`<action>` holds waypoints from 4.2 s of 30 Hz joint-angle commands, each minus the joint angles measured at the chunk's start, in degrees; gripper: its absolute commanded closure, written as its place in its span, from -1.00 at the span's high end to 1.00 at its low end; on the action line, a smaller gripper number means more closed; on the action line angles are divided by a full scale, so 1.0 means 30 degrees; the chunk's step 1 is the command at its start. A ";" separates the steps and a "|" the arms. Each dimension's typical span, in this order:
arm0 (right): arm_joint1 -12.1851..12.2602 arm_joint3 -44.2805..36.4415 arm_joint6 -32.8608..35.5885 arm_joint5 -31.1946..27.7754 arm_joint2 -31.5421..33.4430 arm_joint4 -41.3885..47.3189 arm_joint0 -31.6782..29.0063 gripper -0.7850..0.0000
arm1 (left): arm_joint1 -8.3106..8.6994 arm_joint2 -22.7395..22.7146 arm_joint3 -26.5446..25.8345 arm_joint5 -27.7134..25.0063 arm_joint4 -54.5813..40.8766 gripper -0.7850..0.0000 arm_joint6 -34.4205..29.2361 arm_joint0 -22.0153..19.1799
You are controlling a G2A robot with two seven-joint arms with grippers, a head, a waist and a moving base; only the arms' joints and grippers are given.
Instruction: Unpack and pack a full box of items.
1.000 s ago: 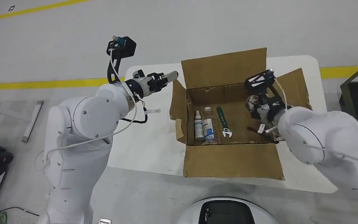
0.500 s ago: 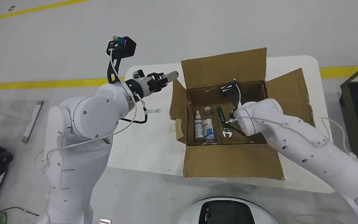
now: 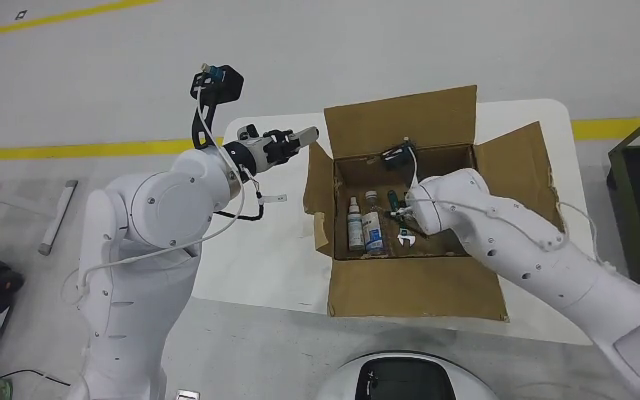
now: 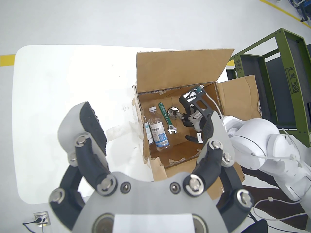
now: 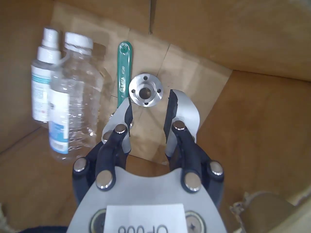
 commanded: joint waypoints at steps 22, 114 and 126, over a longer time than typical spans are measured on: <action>0.2464 -0.6939 -0.4034 -0.2530 2.7108 0.6147 -1.5394 -1.00 | 0.0000 0.0000 0.0000 0.0000 0.0000 1.00 0.0000 0.0000; 0.2552 -1.1616 -2.0205 -1.0881 2.0454 -0.1998 -1.9407 -1.00 | 0.0000 0.0000 0.0000 0.0000 0.0000 1.00 0.0000 0.0000; 0.2404 -1.0843 -1.8496 -0.9567 2.0384 -0.2290 -1.8477 -1.00 | 0.0644 -0.0370 -0.0413 -0.0761 0.5938 -1.00 -0.0630 0.2147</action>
